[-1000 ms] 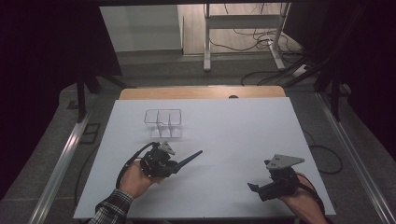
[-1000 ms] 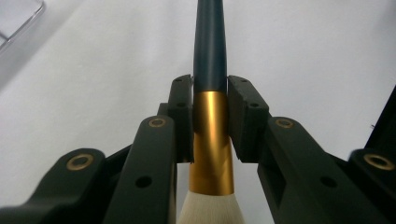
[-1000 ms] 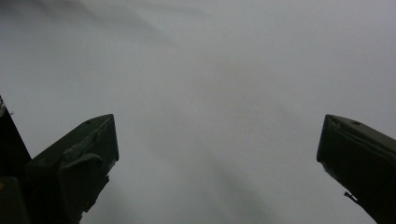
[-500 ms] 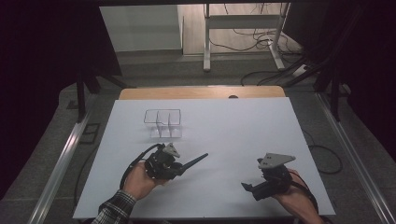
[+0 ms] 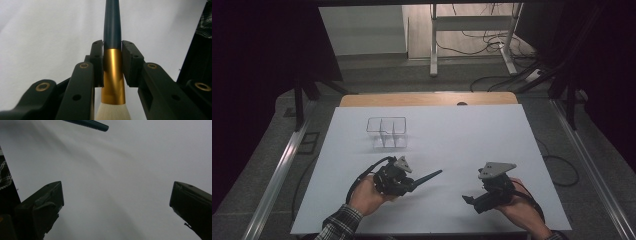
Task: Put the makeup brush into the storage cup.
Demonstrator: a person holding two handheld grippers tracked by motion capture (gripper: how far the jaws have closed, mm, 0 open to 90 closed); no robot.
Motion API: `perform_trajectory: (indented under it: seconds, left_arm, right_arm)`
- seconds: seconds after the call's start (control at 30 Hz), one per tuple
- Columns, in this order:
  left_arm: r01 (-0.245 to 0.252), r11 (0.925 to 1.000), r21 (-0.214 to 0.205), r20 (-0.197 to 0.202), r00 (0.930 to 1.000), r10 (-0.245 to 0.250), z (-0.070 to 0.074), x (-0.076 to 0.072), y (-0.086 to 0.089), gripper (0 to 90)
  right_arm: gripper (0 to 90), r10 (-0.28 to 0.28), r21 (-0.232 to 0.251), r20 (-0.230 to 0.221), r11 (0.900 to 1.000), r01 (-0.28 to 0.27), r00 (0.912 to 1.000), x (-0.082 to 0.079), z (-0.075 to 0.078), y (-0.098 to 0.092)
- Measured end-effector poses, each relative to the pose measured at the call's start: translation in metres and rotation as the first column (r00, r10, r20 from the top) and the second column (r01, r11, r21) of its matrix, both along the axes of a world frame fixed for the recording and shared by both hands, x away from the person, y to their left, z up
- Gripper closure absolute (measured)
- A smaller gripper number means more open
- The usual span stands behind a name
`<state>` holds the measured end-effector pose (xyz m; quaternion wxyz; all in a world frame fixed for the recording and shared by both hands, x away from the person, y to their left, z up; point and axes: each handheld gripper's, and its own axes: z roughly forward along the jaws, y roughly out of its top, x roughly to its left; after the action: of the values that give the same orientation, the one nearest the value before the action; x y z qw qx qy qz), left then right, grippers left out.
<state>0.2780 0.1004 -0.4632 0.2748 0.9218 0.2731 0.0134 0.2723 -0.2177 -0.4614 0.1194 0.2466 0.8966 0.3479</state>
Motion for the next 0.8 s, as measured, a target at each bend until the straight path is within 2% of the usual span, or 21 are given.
perform_trajectory:
  seconds: [0.33, 0.8]
  left_arm:
    - [0.044, 0.9991, 0.002, -0.011, 0.9990, -0.043, 0.001, -0.001, -0.005, 73.3]
    - [0.082, 0.9965, -0.010, -0.019, 0.9964, -0.083, 0.003, -0.003, -0.012, 73.3]
  right_arm:
    - [0.0, 0.042, -0.047, 0.018, 0.9980, -0.041, 0.9990, 0.003, -0.001, 0.021]
    - [0.0, 0.087, -0.076, -0.003, 0.9933, -0.087, 0.9962, 0.007, -0.003, 0.040]
